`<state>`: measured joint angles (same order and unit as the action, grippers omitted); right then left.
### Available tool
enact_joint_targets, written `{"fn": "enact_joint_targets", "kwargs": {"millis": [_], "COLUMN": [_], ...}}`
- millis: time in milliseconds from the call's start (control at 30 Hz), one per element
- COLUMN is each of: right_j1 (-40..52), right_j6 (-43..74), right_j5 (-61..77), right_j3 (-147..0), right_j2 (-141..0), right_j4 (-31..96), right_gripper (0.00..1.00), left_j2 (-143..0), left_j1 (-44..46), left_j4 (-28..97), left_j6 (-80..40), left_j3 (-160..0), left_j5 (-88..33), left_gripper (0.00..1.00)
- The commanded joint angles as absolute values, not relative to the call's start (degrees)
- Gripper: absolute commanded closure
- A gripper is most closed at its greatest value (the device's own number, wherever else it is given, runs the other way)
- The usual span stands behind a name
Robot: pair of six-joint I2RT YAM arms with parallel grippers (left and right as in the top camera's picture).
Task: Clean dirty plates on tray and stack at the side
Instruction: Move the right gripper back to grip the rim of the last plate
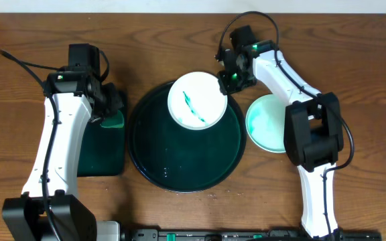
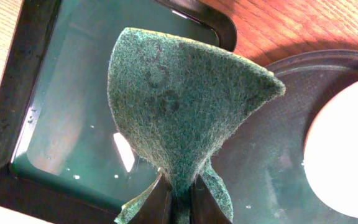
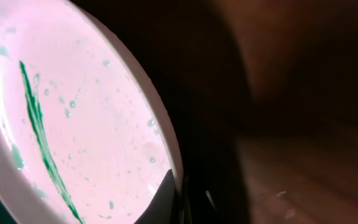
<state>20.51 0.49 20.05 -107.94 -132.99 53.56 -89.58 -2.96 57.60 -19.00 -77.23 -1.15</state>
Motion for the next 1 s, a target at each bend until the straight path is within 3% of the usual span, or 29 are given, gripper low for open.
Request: {"fn": "enact_joint_targets", "kwargs": {"millis": [0, 233, 567, 633, 767, 967], "right_j1": [22.55, 25.12, 29.06, 29.63, 30.11, 30.11], "right_j6": [4.12, 11.94, 15.86, 15.84, 13.72, 6.74], "right_j5": [22.57, 21.93, 18.87, 18.22, 17.8, 15.16], "right_j3": [-108.95, -108.79, -100.57, -99.94, -99.96, -99.61], "right_j2": [-129.03, -127.09, -127.13, -127.13, -127.13, -127.13], "right_j4": [55.99, 62.46, 61.01, 60.84, 59.94, 54.72], "right_gripper": [0.99, 0.99, 0.99, 0.91, 0.63, 0.6], "left_j2": [-89.1, -89.1, -89.12, -89.1, -89.12, -89.12], "left_j1": [-3.16, -3.16, -3.14, -3.14, -3.14, -3.14], "left_j4": [57.52, 57.52, 57.52, 57.52, 57.52, 56.71], "left_j6": [-17.82, -17.82, -17.82, -17.85, -17.82, -17.85], "left_j3": [-78.02, -78.02, -78.02, -78.02, -78.02, -78.0], "left_j5": [-0.86, -0.86, -0.89, -0.86, -0.89, -0.91], "left_gripper": [0.93, 0.93, 0.93, 0.93, 0.93, 0.93]}}
